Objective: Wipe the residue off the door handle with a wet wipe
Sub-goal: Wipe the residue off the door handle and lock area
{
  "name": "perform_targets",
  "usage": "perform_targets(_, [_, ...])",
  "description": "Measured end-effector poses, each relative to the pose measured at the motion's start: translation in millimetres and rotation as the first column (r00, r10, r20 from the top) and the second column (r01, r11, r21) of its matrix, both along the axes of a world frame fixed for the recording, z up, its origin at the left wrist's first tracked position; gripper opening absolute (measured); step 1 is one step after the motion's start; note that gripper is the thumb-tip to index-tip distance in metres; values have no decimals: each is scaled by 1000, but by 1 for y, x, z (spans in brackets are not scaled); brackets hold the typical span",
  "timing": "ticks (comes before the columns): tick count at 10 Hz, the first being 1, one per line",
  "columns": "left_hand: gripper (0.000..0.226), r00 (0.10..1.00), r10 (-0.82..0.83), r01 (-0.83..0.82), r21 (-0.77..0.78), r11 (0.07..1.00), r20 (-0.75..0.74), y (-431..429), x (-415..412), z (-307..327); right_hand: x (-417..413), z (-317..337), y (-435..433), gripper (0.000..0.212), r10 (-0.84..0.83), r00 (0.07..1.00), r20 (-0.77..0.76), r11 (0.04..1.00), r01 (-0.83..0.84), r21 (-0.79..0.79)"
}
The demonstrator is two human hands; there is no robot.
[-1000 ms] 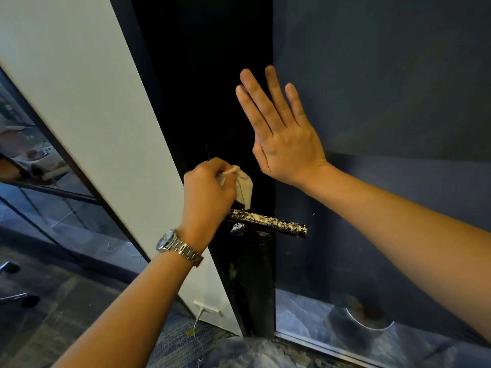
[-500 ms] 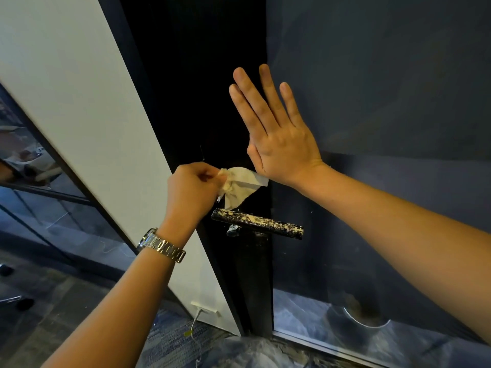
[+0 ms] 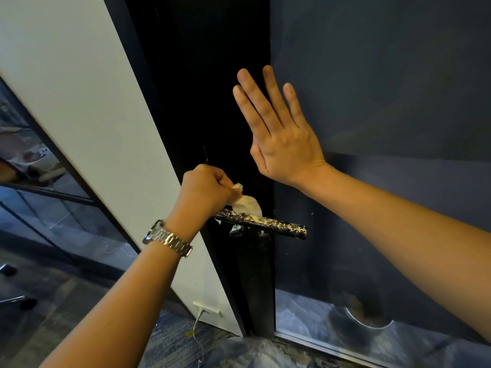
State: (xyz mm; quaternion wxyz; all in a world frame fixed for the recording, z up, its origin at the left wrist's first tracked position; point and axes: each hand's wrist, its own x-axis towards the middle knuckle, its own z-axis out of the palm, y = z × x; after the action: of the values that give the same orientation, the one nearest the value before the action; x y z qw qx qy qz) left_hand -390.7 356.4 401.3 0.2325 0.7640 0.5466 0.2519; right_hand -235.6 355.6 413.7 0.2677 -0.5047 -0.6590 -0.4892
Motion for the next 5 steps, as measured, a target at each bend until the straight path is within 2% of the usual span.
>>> perform_targets(1, [28,998,45,-41,-93,995,49,3,0,-3,0,0,-1,60,1,1000,-4,1000,-1,-3])
perform_targets(2, [26,994,13,16,-257,966,112,1,-12,3,0,1,-1,60,12,1000,-7,1000,-13,-13])
perform_targets(3, [21,998,-62,56,-248,967,-16,-2,-13,10,0,0,0,60,7,1000,-17,1000,-7,-10])
perform_targets(4, [28,993,-4,-1,-46,999,-121,2,0,8,-1,0,0,61,5,1000,-18,1000,-5,2])
perform_targets(5, [26,999,47,-46,54,997,-4,3,5,-4,-1,0,0,61,11,1000,-18,1000,-11,3])
